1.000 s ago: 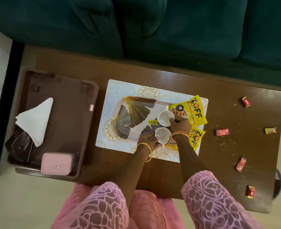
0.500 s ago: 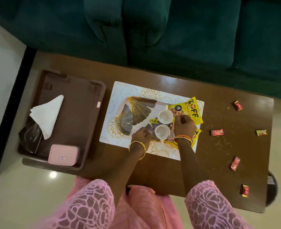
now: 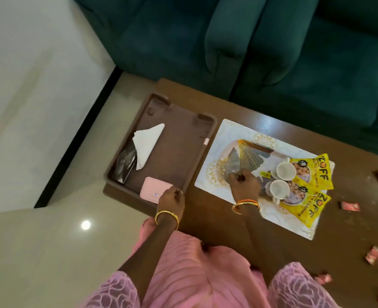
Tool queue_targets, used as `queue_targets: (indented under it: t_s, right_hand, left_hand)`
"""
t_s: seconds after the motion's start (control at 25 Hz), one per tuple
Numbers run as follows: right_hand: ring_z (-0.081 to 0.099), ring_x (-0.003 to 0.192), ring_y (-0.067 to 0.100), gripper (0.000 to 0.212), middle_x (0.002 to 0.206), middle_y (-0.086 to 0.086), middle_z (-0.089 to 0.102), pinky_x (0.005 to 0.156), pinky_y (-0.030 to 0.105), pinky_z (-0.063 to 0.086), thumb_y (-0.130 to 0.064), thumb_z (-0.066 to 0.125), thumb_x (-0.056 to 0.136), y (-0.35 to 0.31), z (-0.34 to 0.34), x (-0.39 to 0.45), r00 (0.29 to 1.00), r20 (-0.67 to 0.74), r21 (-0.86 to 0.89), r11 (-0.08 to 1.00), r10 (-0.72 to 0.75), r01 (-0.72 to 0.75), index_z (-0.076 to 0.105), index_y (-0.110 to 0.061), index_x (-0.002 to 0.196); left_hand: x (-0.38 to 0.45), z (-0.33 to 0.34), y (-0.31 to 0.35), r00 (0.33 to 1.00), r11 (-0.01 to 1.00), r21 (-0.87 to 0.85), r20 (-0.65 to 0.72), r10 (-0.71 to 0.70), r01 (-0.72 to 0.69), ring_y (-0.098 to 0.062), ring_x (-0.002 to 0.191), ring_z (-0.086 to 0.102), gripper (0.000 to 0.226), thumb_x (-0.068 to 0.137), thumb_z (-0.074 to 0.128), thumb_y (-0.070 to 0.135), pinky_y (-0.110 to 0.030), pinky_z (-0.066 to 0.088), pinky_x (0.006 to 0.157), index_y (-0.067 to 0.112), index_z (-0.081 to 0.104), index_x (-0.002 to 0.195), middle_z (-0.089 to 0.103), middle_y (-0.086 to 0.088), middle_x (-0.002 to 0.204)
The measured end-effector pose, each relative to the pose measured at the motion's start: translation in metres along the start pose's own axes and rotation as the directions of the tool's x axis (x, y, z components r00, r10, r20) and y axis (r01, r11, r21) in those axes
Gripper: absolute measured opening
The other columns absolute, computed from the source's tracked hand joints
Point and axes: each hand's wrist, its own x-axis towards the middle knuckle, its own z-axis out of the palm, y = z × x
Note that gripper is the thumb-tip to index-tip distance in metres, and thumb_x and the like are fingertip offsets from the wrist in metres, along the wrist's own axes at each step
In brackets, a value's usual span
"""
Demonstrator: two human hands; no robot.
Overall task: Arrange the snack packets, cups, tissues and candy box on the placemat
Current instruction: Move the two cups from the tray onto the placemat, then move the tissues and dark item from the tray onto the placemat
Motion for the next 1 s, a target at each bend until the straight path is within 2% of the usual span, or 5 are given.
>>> queue_targets:
  t_s: [0.2,0.44,0.68,0.84,1.0]
  right_hand:
    - [0.046,0.057,0.018,0.030,0.054,-0.001,0.050,0.056,0.021,0.033,-0.018,0.063,0.079,-0.057,0.096,-0.037,0.978,0.202,-0.052,0.997,-0.043,0.054,0.043,-0.020,0.057]
    - [0.064,0.085,0.031,0.010,0.088,0.012,0.070,0.079,0.032,0.050,-0.008,0.059,0.078,-0.128,0.200,-0.023,0.886,0.442,-0.161,0.959,-0.141,0.232,0.062,-0.012,0.087]
    - [0.032,0.126,0.040,0.077,0.139,0.014,0.035,0.100,0.047,0.042,0.004,0.064,0.065,-0.161,0.269,0.030,0.703,0.655,-0.419,0.640,-0.279,0.645,0.041,-0.025,0.132]
    - [0.030,0.131,0.040,0.068,0.141,0.014,0.035,0.101,0.051,0.038,-0.004,0.070,0.070,-0.157,0.280,0.046,0.655,0.707,-0.556,0.361,-0.268,0.748,0.045,-0.027,0.129]
    - [0.036,0.129,0.036,0.048,0.132,0.014,0.048,0.102,0.049,0.038,-0.007,0.063,0.079,-0.155,0.276,0.047,0.691,0.665,-0.600,0.348,-0.284,0.720,0.057,-0.022,0.123]
  left_hand:
    - [0.039,-0.072,-0.050,0.978,0.998,-0.064,-0.206,-0.038,0.025,-0.039,0.098,0.058,0.019,0.082,0.059,0.005,-0.040,0.046,0.087,-0.004,0.063,0.098,0.063,-0.025,0.101]
    - [0.090,-0.123,-0.088,0.954,0.987,-0.003,-0.255,-0.158,0.163,-0.038,0.120,0.044,0.053,0.076,0.069,0.017,-0.046,0.044,0.098,0.005,0.047,0.123,0.046,-0.018,0.129]
    - [0.121,-0.119,-0.116,0.982,0.985,0.104,-0.144,-0.125,0.141,-0.033,0.126,0.042,0.059,0.075,0.072,0.024,-0.042,0.039,0.104,0.013,0.047,0.128,0.046,-0.011,0.135]
    - [0.124,-0.110,-0.123,0.979,0.984,0.076,-0.132,-0.153,0.163,-0.033,0.132,0.036,0.060,0.078,0.071,0.025,-0.045,0.043,0.106,0.015,0.046,0.132,0.039,-0.011,0.141]
    - [0.128,-0.110,-0.124,0.974,0.984,0.088,-0.181,-0.139,0.157,-0.030,0.127,0.042,0.057,0.079,0.070,0.025,-0.040,0.041,0.106,0.014,0.048,0.131,0.045,-0.010,0.136]
